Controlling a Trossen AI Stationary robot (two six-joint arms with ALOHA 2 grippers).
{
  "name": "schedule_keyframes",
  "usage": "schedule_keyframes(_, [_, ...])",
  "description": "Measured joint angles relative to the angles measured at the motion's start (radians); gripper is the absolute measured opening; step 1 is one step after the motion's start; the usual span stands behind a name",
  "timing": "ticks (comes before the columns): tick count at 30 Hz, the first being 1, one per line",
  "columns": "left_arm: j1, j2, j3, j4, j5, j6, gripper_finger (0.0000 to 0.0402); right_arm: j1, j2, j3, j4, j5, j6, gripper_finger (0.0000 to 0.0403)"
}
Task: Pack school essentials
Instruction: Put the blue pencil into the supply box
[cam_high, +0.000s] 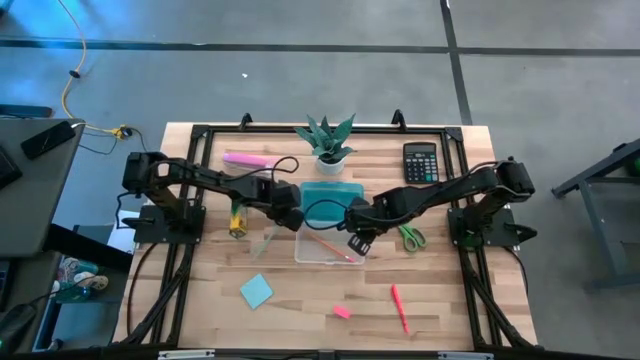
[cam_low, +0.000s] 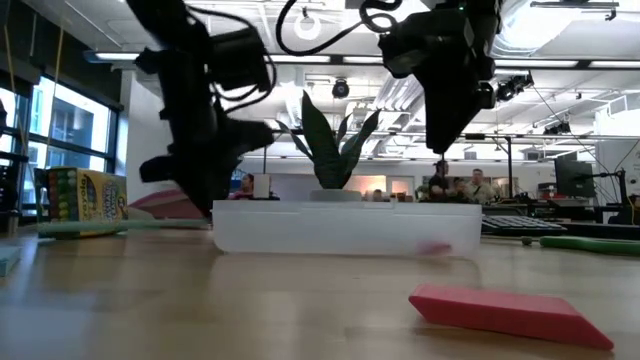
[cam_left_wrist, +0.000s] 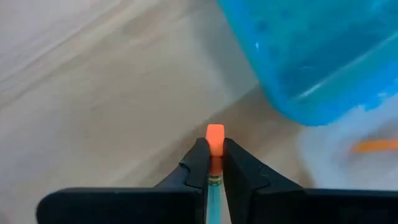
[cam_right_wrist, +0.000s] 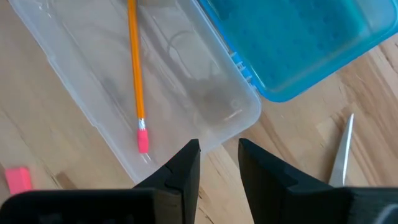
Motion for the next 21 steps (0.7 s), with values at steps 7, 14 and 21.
schedule_keyframes(7, [0.001,-0.001,0.124,-0.142,-0.059,0.042,0.0017,0.001,-0.048,0.0,-0.032,0.015,0.004,0.0098])
schedule_keyframes(14, [0.003,-0.002,0.266,-0.239,-0.116,0.112,0.0017,0.001,-0.165,0.0,-0.044,0.072,0.027,0.0098])
schedule_keyframes(21, [-0.015,-0.004,0.391,-0.19,-0.101,0.198,0.0017,0.001,-0.286,0.0,-0.057,0.13,0.04,0.0098])
